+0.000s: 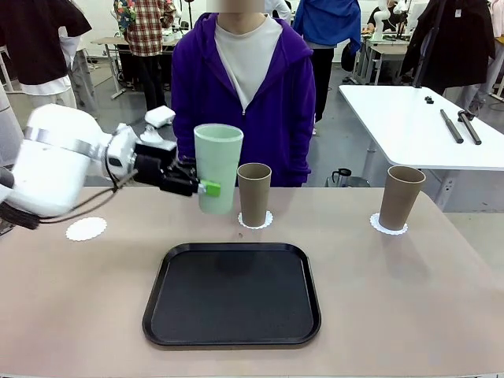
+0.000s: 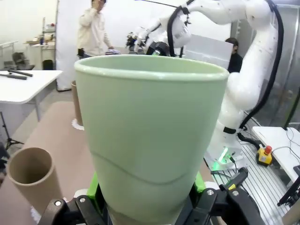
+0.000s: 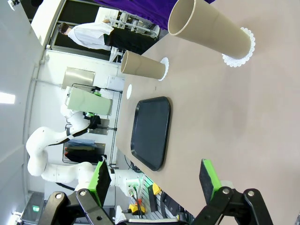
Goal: Place coasters on the table and set cups on them.
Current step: Take one Reusable plastic cup from the Flat Tray and place it on a coaster set by the human.
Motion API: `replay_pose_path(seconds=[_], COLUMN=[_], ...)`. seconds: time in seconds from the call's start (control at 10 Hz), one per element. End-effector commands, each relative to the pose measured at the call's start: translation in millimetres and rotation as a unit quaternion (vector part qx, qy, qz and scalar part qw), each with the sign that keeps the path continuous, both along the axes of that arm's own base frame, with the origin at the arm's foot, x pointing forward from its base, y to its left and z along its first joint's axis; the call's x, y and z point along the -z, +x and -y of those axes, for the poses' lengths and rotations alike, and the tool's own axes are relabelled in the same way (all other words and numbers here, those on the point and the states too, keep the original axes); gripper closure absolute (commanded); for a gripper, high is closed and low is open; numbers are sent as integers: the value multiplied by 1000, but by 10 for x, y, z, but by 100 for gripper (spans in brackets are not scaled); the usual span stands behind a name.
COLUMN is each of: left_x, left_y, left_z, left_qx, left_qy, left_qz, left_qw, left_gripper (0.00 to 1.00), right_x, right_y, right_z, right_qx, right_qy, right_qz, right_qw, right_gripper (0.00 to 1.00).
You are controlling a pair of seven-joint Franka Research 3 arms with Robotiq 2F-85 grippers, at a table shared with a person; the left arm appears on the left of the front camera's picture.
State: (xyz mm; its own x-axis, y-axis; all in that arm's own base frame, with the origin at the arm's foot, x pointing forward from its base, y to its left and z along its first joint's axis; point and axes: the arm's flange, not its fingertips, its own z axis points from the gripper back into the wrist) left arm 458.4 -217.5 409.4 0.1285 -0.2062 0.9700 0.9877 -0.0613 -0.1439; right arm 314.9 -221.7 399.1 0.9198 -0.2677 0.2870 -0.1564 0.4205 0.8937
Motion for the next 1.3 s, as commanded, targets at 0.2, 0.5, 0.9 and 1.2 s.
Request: replay_pose_path(seconds=[0.2,0.5,0.9,1.2], left_x=[-167,-104,159,207], left_y=[-32,3,24,-131], left_z=[-77,-386,-1531,-2489], left_qx=[-14,3,-76,-161], left_qy=[2,0,-5,-24], left_qz=[-4,27,72,99], left_qw=[1000,1000,994,982], left_gripper=[73,15,15,15], right_x=[-8,-8,-8,-8], right_y=[-3,-3,-3,-3], right_z=[5,5,5,5], right_qx=[1,1,1,1], right_qy=[1,1,1,1], right_qz=[2,2,2,2], right_qw=[1000,1000,1000,1000], right_gripper=[0,0,0,0])
